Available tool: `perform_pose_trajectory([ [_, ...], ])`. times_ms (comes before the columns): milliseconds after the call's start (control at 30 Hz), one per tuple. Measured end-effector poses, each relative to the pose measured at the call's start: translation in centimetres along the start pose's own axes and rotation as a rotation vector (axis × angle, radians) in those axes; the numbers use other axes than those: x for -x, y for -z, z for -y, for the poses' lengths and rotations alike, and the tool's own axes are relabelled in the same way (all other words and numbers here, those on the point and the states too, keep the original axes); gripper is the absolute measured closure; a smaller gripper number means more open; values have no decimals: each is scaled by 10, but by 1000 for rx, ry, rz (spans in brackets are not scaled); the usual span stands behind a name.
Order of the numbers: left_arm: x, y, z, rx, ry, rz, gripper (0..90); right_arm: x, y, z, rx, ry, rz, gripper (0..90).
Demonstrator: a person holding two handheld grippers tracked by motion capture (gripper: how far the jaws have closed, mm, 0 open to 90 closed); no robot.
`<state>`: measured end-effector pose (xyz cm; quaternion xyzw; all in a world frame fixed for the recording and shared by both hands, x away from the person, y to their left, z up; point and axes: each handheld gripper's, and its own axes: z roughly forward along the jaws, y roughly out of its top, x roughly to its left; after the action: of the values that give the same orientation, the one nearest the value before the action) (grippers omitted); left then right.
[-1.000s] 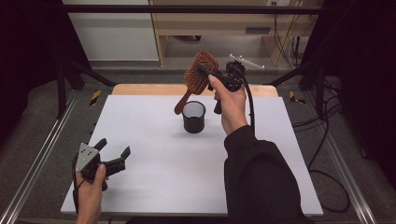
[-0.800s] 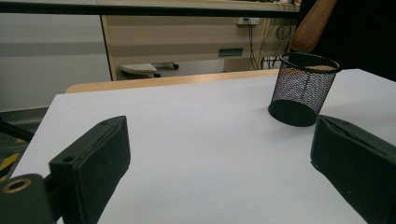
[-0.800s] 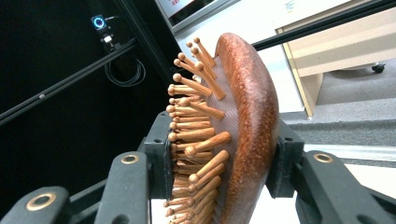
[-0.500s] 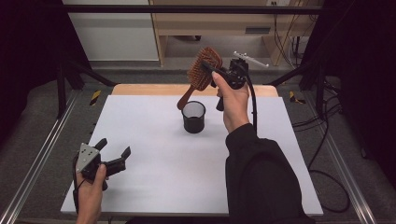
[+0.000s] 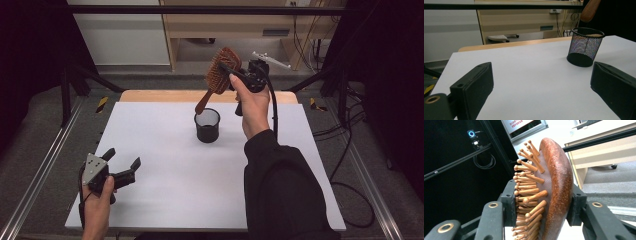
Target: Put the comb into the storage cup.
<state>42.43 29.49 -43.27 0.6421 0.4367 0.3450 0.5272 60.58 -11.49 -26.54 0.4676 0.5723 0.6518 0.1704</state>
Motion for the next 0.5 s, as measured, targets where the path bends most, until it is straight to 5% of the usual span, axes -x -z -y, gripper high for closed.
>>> perform_pose_trajectory([
  [500,0,0,0,1,-10,9,48,3,-1,2,-22,47,19,530],
])
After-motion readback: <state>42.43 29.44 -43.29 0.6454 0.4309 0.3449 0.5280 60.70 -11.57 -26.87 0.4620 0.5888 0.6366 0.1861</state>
